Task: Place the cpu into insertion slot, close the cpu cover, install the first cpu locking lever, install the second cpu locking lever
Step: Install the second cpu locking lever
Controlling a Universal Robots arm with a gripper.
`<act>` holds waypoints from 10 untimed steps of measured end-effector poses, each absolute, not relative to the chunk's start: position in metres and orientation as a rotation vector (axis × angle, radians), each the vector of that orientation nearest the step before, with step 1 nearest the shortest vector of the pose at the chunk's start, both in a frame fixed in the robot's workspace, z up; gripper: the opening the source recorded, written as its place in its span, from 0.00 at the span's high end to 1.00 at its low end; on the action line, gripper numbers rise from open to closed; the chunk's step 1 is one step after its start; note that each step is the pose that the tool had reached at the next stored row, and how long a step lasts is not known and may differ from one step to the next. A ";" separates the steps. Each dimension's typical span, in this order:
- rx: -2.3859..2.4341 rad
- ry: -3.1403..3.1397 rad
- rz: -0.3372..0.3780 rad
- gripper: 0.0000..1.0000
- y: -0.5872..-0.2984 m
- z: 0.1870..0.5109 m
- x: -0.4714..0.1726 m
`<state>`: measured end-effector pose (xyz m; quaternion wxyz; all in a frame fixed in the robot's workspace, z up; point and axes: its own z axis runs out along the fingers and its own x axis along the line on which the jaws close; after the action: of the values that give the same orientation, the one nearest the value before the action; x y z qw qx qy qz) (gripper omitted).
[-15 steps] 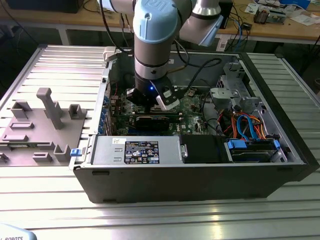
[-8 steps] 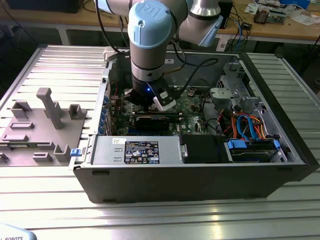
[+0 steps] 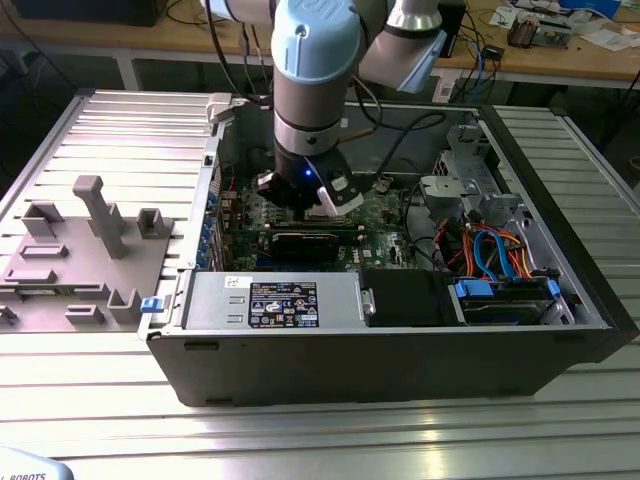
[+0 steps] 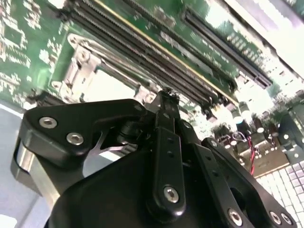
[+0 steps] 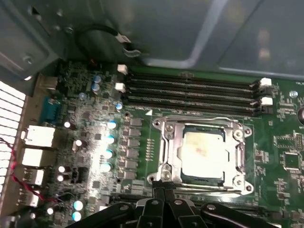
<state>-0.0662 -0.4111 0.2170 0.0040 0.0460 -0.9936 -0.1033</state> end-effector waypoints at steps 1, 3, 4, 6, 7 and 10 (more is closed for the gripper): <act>0.143 -3.110 -0.311 0.89 -0.410 0.217 -0.064; 0.141 -3.104 -0.286 0.89 -0.407 0.217 -0.059; 0.141 -3.102 -0.275 0.89 -0.405 0.217 -0.057; 0.139 -3.096 -0.239 0.89 -0.399 0.217 -0.051; 0.138 -3.094 -0.228 0.89 -0.397 0.217 -0.050; 0.135 -3.084 -0.171 0.89 -0.388 0.217 -0.043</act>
<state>-0.0427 -0.3878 0.2167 0.0249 0.0437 -0.9972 -0.0554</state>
